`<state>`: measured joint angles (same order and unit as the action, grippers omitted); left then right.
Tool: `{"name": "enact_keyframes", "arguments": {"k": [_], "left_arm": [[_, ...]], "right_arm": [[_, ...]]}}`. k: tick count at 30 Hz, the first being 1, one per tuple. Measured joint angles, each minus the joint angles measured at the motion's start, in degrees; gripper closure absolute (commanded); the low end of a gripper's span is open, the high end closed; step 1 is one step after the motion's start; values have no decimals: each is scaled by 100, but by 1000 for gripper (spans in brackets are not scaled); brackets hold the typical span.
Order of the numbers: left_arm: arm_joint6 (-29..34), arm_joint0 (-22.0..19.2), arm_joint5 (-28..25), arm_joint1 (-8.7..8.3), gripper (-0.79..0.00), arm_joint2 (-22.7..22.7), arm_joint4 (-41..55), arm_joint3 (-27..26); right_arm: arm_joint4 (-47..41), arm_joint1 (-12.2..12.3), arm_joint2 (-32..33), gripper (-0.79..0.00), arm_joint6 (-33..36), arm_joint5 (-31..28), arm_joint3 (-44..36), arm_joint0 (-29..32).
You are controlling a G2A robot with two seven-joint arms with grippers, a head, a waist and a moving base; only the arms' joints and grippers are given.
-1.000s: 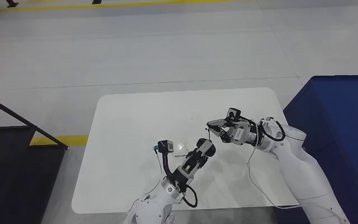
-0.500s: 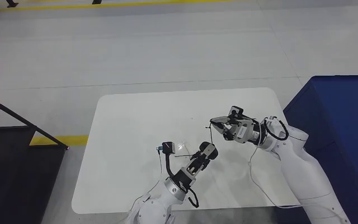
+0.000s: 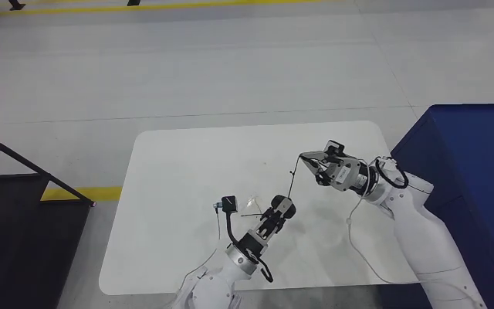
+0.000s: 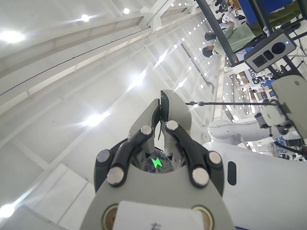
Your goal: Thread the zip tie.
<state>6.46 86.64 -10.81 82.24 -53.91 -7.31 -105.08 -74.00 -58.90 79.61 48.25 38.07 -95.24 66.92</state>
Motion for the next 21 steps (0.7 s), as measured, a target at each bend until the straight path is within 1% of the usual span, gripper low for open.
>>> {"name": "enact_keyframes", "arguments": {"k": [6,14,18,21], "left_arm": [[-92,4,-1,-4,0,-2,-107,33],[-125,1,223,-39,0,-26,-723,154],[-148,28,221,-39,0,-31,-610,127],[-330,68,181,-21,0,-82,-300,66]], "right_arm": [[-40,1,12,0,-33,-5,-18,33],[-127,9,126,0,-85,-45,-24,47],[-145,9,124,0,-114,-51,-53,70],[-140,6,97,0,-128,-61,-64,85]]}}
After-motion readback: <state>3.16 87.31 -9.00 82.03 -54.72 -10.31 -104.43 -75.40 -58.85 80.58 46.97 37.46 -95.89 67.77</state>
